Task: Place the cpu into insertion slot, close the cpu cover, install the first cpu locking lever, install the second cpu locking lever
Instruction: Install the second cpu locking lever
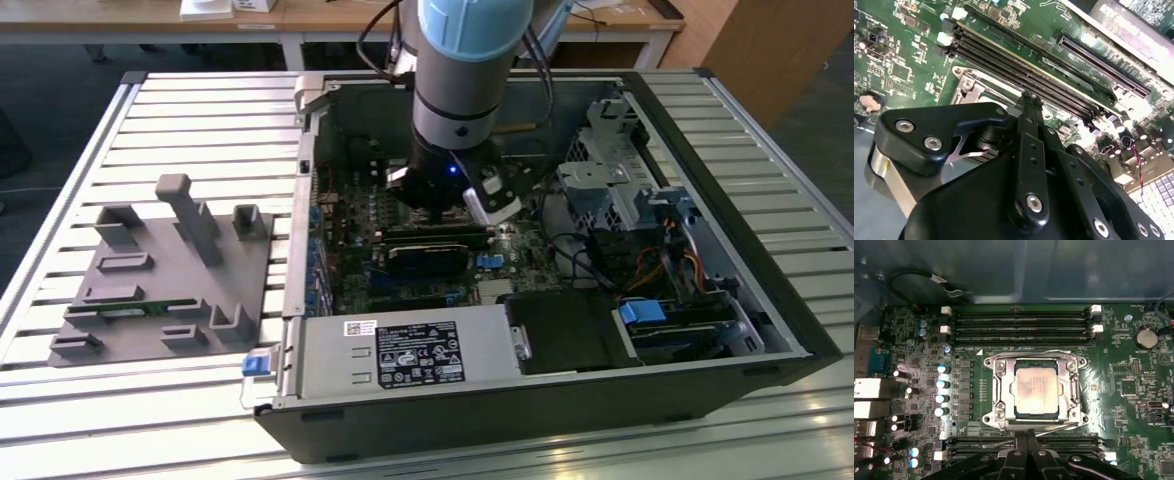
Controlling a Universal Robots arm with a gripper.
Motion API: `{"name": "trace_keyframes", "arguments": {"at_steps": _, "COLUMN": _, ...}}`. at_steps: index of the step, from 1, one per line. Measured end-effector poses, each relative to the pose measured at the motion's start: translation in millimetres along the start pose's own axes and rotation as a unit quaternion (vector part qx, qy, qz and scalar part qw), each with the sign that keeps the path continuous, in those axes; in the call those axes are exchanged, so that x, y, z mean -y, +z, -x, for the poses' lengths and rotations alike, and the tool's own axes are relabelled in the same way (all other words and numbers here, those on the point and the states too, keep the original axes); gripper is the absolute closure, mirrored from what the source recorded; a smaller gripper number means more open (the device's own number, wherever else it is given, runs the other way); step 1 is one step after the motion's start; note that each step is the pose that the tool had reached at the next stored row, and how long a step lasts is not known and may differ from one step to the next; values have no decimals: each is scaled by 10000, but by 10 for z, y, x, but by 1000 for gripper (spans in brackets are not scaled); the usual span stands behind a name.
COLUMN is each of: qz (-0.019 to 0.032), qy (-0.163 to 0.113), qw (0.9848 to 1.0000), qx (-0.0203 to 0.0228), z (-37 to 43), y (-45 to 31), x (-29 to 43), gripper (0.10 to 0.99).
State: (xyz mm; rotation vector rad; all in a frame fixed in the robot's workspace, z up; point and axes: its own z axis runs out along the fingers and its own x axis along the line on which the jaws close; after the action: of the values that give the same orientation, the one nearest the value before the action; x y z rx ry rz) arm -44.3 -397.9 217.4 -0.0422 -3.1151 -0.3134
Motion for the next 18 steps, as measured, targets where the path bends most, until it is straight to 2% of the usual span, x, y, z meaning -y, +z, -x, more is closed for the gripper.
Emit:
{"name": "trace_keyframes", "arguments": {"at_steps": 4, "qz": 185, "qy": -1, "qw": 9998, "qx": -4, "z": -47, "y": -4, "x": 35, "gripper": 984}}
{"name": "trace_keyframes", "arguments": {"at_steps": 5, "qz": 217, "qy": -2, "qw": 9998, "qx": -5, "z": -62, "y": -5, "x": 44, "gripper": 984}}
{"name": "trace_keyframes", "arguments": {"at_steps": 14, "qz": 252, "qy": -2, "qw": 9997, "qx": -7, "z": -119, "y": 73, "x": 75, "gripper": 984}}
{"name": "trace_keyframes", "arguments": {"at_steps": 18, "qz": 316, "qy": -2, "qw": 9995, "qx": -8, "z": -123, "y": 81, "x": 79, "gripper": 984}}
